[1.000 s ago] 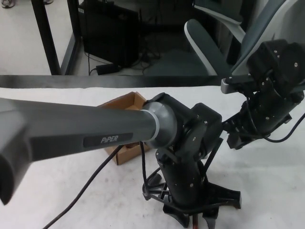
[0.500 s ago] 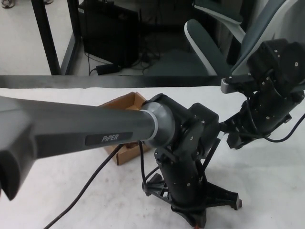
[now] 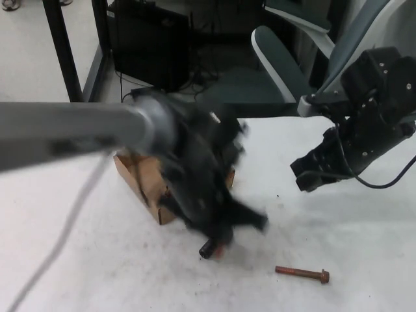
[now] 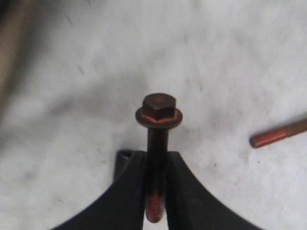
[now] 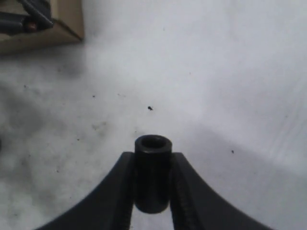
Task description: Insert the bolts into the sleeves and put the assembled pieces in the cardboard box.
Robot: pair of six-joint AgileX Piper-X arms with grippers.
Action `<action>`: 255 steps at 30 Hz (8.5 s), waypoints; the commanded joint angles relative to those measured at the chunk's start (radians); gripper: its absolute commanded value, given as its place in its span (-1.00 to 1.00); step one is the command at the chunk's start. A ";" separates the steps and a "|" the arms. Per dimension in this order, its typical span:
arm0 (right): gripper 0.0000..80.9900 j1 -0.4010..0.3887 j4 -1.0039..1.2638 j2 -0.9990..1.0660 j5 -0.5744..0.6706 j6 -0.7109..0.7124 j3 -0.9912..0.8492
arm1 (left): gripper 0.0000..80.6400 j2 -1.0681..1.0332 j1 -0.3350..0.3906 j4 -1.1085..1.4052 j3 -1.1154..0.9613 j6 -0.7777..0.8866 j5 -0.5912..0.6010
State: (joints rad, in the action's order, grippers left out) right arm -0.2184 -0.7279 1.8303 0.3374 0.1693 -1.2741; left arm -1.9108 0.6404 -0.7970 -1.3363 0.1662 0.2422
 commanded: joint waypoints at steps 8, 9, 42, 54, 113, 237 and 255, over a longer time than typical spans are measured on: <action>-0.99 0.010 0.160 -0.046 0.263 0.012 -0.003 | -0.98 0.289 -0.138 0.416 -0.006 -0.225 0.134; -0.99 0.010 0.192 -0.057 0.306 0.018 -0.003 | -0.98 0.299 -0.154 0.434 -0.006 -0.225 0.171; -0.99 -0.096 0.771 -0.162 0.655 -0.169 -0.003 | -0.98 0.315 -0.311 0.863 -0.006 -0.128 0.776; -0.99 -0.105 0.816 -0.162 0.655 -0.193 -0.003 | -0.98 0.315 -0.311 0.818 -0.004 -0.148 0.795; -0.99 -0.129 0.762 -0.165 0.625 -0.152 -0.003 | -0.98 0.315 -0.373 0.797 -0.004 -0.195 0.747; -0.99 -0.170 0.619 0.042 0.276 -0.237 -0.091 | 0.50 0.388 -0.398 0.402 -0.006 -0.336 0.375; -0.99 -0.269 0.408 0.350 0.096 -0.246 -0.415 | 0.50 0.465 -0.325 0.163 -0.003 -0.346 0.130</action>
State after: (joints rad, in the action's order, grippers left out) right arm -0.4862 -0.3278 2.1929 0.4368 -0.0737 -1.6746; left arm -1.4666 0.2933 -0.6312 -1.3363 -0.1798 0.3928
